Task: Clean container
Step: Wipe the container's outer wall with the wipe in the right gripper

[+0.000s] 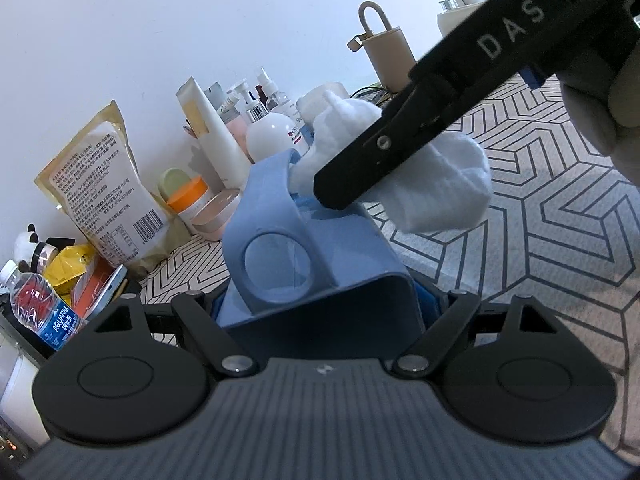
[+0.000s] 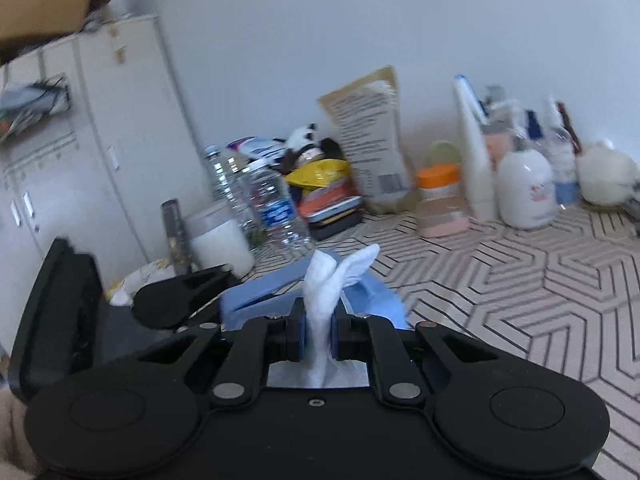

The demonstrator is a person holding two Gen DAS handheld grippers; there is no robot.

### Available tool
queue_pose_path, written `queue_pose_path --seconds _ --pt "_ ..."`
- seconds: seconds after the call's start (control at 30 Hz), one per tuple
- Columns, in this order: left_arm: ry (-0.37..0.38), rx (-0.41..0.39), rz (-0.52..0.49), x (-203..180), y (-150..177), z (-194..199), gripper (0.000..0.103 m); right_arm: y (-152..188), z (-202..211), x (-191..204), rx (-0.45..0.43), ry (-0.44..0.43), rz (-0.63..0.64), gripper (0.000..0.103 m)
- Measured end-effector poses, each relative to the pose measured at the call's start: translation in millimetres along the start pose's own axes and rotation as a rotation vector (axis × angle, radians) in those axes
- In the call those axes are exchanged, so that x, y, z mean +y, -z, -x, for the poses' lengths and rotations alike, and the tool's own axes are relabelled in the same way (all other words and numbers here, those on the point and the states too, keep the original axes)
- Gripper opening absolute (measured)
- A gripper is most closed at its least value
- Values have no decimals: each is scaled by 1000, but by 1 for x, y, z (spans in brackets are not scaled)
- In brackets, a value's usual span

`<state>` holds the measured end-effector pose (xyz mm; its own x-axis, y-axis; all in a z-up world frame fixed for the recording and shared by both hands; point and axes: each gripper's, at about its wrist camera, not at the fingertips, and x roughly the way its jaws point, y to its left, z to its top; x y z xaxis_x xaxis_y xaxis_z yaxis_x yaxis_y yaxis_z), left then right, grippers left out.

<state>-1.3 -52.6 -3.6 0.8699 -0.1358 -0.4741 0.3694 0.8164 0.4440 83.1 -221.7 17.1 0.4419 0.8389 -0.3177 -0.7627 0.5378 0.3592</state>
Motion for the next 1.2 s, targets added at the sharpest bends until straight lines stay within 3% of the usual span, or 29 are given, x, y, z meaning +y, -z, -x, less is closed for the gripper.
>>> queue_pose_path --seconds 0.17,0.57,0.97,1.2 --pt "-2 1 0 -5 -1 1 84 1 0 -12 -3 -33 -86 14" --pt "10 4 20 16 -1 -5 84 1 -5 10 7 23 53 11" --pt "5 4 9 35 1 -9 84 4 -8 24 28 -114 82 11" --pt "3 5 6 32 0 -6 84 1 -4 6 7 -28 7 11"
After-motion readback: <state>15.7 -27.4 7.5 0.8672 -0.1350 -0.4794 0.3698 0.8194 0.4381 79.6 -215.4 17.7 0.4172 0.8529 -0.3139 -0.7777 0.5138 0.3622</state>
